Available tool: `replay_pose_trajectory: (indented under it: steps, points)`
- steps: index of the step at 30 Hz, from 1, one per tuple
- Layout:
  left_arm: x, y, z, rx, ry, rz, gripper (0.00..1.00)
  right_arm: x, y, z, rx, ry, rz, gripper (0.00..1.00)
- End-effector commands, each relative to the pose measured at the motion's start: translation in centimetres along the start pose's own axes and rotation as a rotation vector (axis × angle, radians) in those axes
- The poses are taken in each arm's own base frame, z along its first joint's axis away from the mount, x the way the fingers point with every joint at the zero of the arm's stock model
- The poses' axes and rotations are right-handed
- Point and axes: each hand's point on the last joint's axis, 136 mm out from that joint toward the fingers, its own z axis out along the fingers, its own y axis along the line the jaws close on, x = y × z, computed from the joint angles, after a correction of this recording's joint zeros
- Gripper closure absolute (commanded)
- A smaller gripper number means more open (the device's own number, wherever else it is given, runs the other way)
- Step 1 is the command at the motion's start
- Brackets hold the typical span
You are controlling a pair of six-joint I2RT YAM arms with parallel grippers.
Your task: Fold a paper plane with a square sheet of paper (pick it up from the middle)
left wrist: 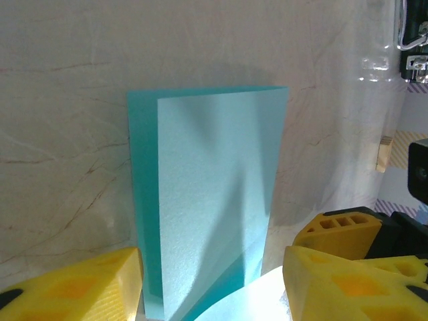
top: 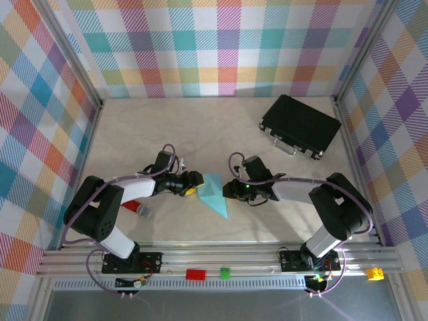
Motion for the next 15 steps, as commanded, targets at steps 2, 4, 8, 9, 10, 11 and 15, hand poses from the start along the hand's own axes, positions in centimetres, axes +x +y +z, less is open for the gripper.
replay_pose_trajectory:
  steps: [2,4,8,9,10,11,15]
  points:
    - [0.7,0.5,0.4,0.019,0.041,-0.008,0.49,0.5,-0.5,0.5,0.000,0.002,-0.006,0.64]
    - [0.8,0.5,0.6,0.023,0.047,-0.013,0.50,0.5,-0.5,0.5,-0.002,0.000,-0.005,0.64]
    - [0.5,0.0,0.5,0.045,0.034,-0.016,0.54,0.6,-0.6,0.6,-0.003,0.001,-0.003,0.64]
    - [0.4,-0.1,0.4,0.047,0.032,-0.014,0.54,0.6,-0.6,0.6,-0.003,0.002,-0.003,0.64]
    - [0.4,-0.1,0.5,0.047,0.033,-0.016,0.54,0.6,-0.6,0.6,-0.003,0.001,-0.005,0.63]
    - [0.4,-0.2,0.5,0.051,0.036,-0.015,0.55,0.6,-0.5,0.5,-0.005,0.001,-0.004,0.63]
    - [0.4,-0.8,0.6,0.091,0.041,-0.021,0.58,0.7,-0.7,0.5,-0.001,0.000,-0.005,0.63]
